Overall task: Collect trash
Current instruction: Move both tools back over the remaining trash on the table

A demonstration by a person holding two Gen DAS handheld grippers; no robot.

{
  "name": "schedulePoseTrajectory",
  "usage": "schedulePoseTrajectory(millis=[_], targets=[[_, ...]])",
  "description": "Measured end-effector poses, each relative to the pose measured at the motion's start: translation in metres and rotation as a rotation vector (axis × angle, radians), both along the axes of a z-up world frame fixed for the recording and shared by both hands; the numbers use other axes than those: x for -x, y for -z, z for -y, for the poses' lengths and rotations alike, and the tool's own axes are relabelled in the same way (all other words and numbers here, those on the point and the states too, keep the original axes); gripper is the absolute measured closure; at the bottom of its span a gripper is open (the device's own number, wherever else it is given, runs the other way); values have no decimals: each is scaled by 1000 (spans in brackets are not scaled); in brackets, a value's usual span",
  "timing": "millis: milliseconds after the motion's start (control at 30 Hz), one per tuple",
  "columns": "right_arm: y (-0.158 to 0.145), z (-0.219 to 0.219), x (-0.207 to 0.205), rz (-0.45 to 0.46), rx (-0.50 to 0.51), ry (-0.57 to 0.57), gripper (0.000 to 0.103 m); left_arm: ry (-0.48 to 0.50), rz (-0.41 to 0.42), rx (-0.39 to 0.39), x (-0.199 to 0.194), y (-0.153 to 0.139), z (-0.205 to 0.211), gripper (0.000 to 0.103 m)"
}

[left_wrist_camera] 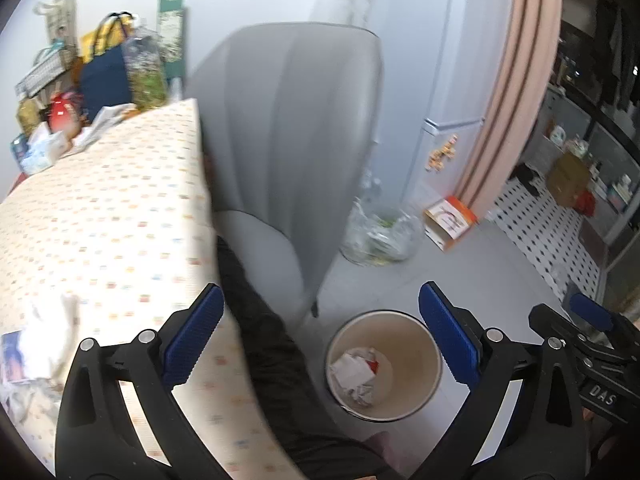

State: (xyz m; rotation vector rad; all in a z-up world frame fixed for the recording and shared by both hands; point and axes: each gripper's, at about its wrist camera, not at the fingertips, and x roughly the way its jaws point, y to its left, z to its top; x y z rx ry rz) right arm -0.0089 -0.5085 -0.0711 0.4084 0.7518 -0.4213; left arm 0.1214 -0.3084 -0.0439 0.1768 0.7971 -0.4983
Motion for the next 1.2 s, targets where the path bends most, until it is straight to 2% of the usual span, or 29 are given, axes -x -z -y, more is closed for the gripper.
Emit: schedulePoseTrajectory(millis=[333, 600, 900, 1200], targets=[[-33, -75, -24, 34, 39, -136, 8, -141, 74, 41, -2, -24, -88, 6], [-52, -138, -37, 45, 78, -252, 8, -240, 102, 72, 3, -31, -153, 6], [-61, -198, -50, 52, 93, -370, 8, -357, 105, 77, 11, -30, -221, 6], [-58, -250, -61, 39, 99, -474, 8, -495, 96, 71, 24, -15, -292, 6]])
